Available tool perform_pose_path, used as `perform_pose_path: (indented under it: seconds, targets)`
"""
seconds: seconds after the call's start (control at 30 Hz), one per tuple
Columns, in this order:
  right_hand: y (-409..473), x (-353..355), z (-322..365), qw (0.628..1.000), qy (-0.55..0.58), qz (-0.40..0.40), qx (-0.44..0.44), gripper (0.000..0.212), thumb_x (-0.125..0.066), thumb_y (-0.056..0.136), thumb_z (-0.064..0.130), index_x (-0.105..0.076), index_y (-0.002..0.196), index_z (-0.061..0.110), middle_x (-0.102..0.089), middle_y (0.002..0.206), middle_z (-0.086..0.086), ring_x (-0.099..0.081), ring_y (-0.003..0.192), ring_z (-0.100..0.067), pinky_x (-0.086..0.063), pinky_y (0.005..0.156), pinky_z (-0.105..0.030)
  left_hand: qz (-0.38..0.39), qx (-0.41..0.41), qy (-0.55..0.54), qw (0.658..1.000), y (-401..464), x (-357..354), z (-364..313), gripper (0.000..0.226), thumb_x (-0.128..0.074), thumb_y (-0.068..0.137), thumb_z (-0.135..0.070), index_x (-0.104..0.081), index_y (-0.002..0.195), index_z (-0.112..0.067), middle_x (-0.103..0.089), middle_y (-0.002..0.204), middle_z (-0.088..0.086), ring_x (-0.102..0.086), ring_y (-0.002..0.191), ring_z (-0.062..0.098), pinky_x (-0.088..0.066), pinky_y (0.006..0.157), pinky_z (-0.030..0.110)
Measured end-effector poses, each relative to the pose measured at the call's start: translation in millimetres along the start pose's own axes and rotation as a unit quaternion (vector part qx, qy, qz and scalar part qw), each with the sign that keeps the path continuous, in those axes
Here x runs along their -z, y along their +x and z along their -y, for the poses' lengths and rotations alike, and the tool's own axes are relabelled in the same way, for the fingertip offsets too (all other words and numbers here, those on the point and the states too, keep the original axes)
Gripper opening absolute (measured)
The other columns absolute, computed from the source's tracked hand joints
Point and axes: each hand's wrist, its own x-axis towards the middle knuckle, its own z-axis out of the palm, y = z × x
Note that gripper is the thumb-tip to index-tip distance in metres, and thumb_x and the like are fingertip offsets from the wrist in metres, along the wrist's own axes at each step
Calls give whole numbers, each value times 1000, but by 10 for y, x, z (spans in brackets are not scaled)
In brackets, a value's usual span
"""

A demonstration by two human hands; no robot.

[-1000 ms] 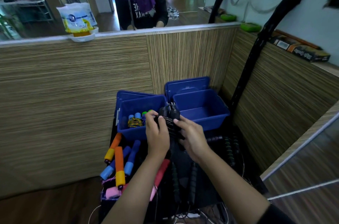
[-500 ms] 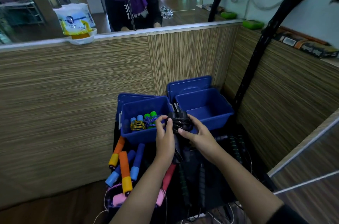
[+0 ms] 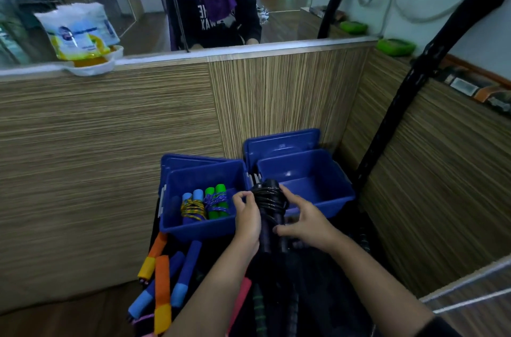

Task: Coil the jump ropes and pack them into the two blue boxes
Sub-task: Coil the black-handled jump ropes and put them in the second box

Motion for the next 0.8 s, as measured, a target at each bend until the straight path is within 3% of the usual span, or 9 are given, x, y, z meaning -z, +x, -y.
perform_pose_path:
  seconds: [0.13,0.23,0.3,0.4,0.47,0.53,0.6,0.7,0.8]
  targets:
    - [167,192,-143,996,89,-1,-23,89,-74,78,2,-27,145,36,-69,96,-6,-64,73,-11,-55,79,-30,16,-10,2,1000,217,-186,-13,11,-39,102,-32,-47,98,-25,-57,93,6,-55,81,22,-46,79,38]
    - [303,286,-258,993,113,-19,-35,81,-69,83,4,-27,148,28,-68,107,-18,-57,79,-16,-50,77,-26,42,-8,9,999,332,-269,47,10,-43,101,-29,-51,97,-28,-59,116,12,-58,101,25,-46,98,46]
    - [404,341,-318,992,117,-35,-34,79,-67,84,3,-25,148,23,-68,110,-13,-59,86,-17,-51,79,-22,65,-8,29,997,402,-311,109,13,-43,101,-28,-54,108,-32,-56,128,10,-56,114,25,-41,105,49]
    - [605,466,-383,993,109,-37,-39,78,-65,86,4,-23,148,24,-69,108,-10,-62,90,-17,-51,83,-21,85,-59,119,987,480,-333,89,33,-40,102,-30,-47,134,-28,-51,135,-6,-48,121,11,-35,105,28]
    - [776,575,-433,994,94,-38,-44,78,-63,87,2,-20,149,22,-68,109,-16,-61,89,-18,-50,83,-21,72,-113,228,964,576,-318,73,41,-41,102,-29,-40,142,-23,-46,137,-8,-42,127,10,-31,104,23]
    - [950,663,-495,994,84,-36,-54,78,-61,88,2,-17,150,21,-63,121,-18,-62,91,-17,-51,85,-24,69,-180,325,926,702,-301,126,45,-41,102,-27,-36,145,-18,-40,146,-2,-32,137,15,-25,111,27]
    - [1125,716,-574,995,65,-29,-63,79,-60,89,2,-15,150,20,-53,135,-13,-63,91,-15,-51,83,-22,74,-204,385,897,823,-332,185,48,-40,101,-27,-32,147,-16,-33,152,2,-25,141,17,-19,115,29]
    - [1367,764,-767,995,34,-23,-91,79,-59,88,-2,-16,150,21,-51,134,-4,-63,87,-14,-53,76,-20,85,-196,476,853,988,-383,314,53,-36,102,-29,-22,151,-15,-24,157,1,-18,145,16,-7,118,37]
    - [1542,769,-976,995,-4,0,-102,77,-60,86,-6,-23,148,21,-45,141,0,-56,114,-20,-46,100,-32,51,-212,545,810,1078,-432,445,54,-30,101,-33,-26,150,-12,-37,151,3,-34,140,16,-14,117,43]
